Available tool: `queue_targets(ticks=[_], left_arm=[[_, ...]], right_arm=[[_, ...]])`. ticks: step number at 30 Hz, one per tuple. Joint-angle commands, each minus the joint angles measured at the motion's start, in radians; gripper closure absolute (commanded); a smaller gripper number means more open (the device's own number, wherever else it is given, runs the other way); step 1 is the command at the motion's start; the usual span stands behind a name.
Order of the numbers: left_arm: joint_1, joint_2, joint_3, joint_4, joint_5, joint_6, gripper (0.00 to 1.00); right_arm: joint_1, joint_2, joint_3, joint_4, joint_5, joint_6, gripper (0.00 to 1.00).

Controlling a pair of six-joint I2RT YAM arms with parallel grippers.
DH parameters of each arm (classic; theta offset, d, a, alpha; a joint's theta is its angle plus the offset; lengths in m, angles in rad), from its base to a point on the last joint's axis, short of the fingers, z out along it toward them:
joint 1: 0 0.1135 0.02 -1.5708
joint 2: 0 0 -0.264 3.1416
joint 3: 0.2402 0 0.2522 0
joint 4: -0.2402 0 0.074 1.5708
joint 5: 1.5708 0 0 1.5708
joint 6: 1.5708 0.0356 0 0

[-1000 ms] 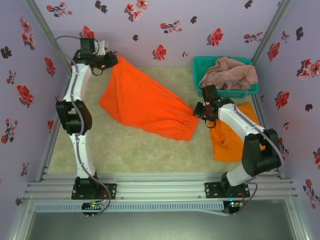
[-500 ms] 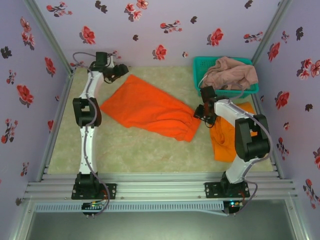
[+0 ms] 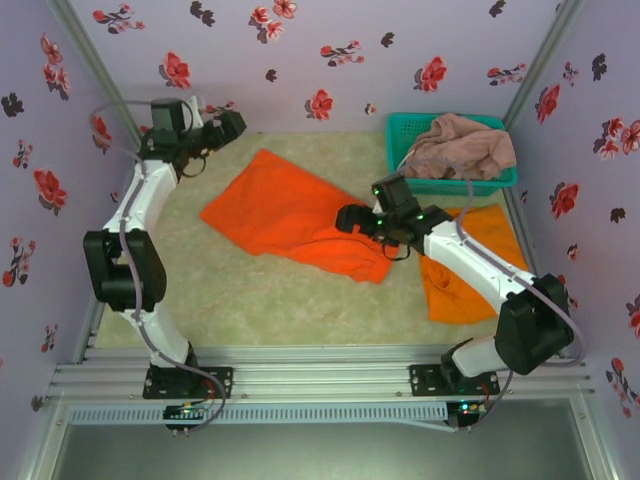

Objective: Fold and stack the shorts

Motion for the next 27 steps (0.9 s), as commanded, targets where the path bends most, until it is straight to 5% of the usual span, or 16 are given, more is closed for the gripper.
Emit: queue_targets(ticks=[1,14,27], left_arm=[[-0.04,0.045,-0.195,0.139,0.043,-0.111,0.01],[-0.075,0.123,-0.459,0.329,0.01,-0.129,0.01],[-0.075,-0.195,-0.925,0.402,-0.142,-0.14,0.01]], right_arm=[[0.041,-0.013,-0.06,0.08,-0.009,0.069,0.01],[0.064,0.135,-0.208,0.157,0.022,0.13,0.01],[-0.031,0.218,-0.134,-0.096,0.029,-0.115,0.01]])
